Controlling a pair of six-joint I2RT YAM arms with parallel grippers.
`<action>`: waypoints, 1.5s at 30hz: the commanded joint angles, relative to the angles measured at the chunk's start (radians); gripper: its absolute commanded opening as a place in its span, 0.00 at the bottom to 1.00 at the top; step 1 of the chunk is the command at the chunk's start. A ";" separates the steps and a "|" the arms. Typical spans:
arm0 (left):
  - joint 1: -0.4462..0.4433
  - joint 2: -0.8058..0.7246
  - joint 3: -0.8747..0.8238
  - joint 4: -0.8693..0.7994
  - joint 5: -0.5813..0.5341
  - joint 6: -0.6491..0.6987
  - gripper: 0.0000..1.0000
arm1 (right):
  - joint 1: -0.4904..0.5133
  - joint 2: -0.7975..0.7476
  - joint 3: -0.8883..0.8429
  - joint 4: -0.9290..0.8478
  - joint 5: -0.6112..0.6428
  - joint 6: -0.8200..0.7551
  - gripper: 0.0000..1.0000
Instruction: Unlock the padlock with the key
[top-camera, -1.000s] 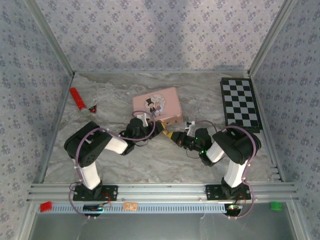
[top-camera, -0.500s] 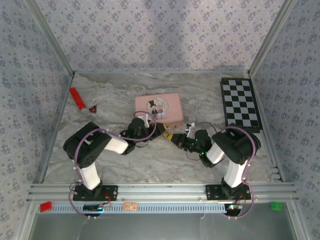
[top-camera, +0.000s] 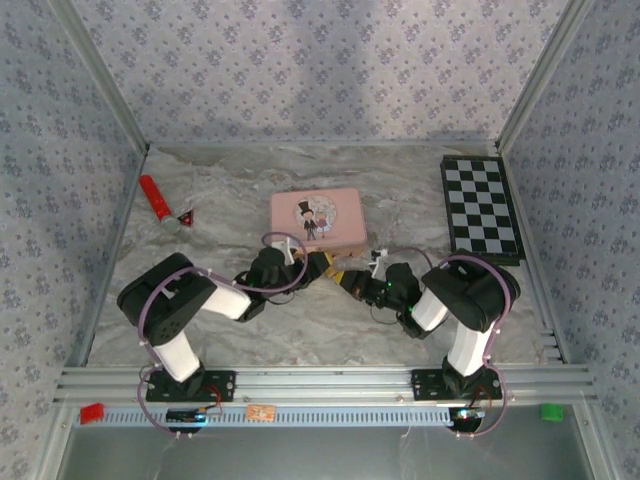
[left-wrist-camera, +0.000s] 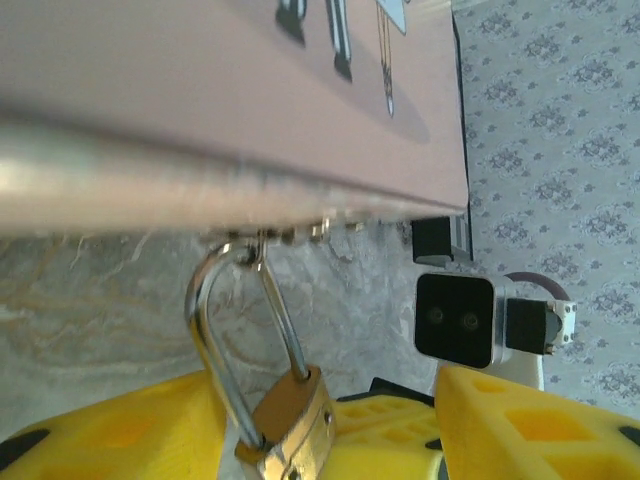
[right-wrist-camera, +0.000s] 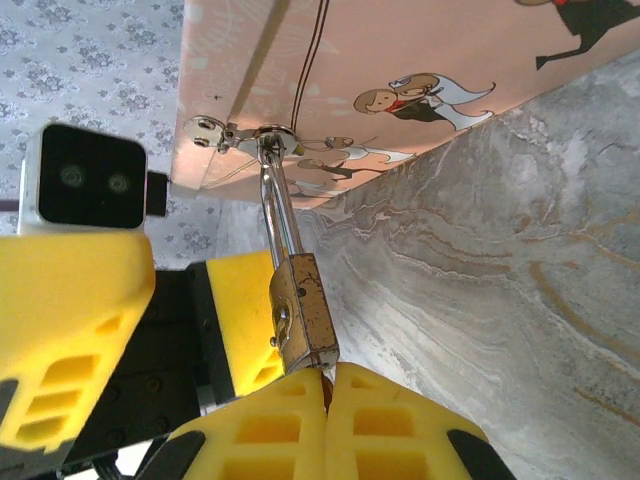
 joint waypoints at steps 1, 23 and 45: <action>-0.031 0.002 -0.061 -0.080 -0.075 -0.094 0.58 | 0.026 -0.024 -0.013 -0.004 0.038 0.001 0.00; -0.027 0.254 -0.062 0.347 -0.019 -0.181 0.38 | 0.082 0.017 0.015 0.042 0.084 0.020 0.00; -0.004 0.218 -0.025 0.354 0.023 -0.107 0.18 | 0.060 0.012 0.029 0.041 0.071 0.042 0.00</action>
